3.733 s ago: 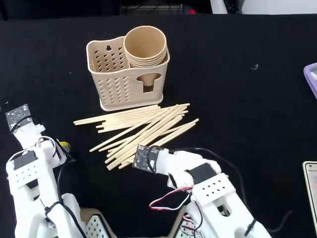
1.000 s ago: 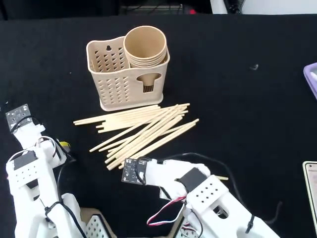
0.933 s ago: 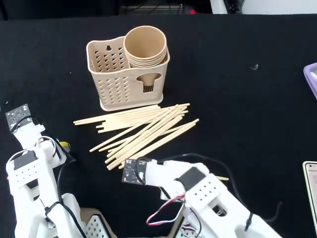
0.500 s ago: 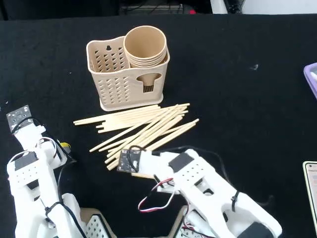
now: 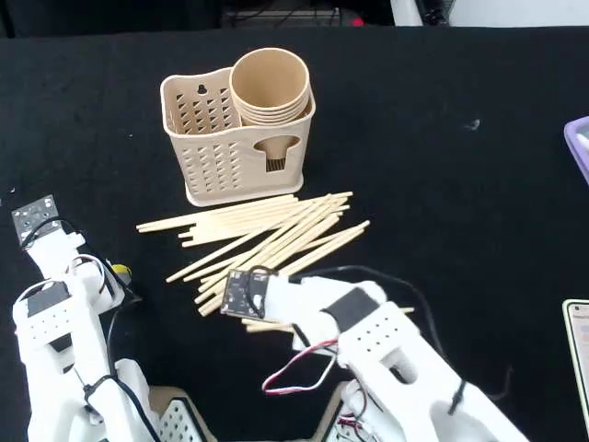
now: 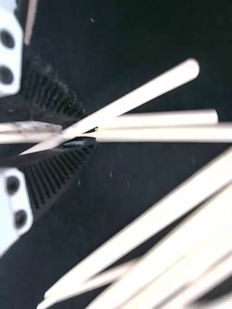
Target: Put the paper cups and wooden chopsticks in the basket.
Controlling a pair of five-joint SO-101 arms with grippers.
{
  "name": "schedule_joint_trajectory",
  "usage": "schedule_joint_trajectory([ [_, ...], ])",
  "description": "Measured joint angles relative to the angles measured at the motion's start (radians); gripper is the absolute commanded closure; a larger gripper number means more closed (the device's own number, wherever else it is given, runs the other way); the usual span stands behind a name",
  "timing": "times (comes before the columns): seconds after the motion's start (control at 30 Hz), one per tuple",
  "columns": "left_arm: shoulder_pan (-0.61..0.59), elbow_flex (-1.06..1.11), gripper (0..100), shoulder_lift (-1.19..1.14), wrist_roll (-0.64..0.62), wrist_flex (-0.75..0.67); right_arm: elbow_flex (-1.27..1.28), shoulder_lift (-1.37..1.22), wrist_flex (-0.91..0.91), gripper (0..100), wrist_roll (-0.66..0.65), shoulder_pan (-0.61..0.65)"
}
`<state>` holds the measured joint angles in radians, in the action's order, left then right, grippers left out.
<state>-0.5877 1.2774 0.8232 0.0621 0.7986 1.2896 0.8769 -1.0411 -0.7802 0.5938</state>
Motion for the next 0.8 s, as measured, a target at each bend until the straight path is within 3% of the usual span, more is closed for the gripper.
schedule_joint_trajectory([
  [0.3,0.0,0.0,73,0.0,0.0,0.0,0.002,0.077,-0.005,98.2,0.0,-0.032],
  [0.5,0.0,0.0,73,0.0,0.0,0.0,0.069,0.077,0.048,86.3,0.0,-0.048],
  [0.8,0.0,0.0,73,0.0,0.0,0.0,0.14,0.077,0.052,87.4,0.0,-0.005],
])
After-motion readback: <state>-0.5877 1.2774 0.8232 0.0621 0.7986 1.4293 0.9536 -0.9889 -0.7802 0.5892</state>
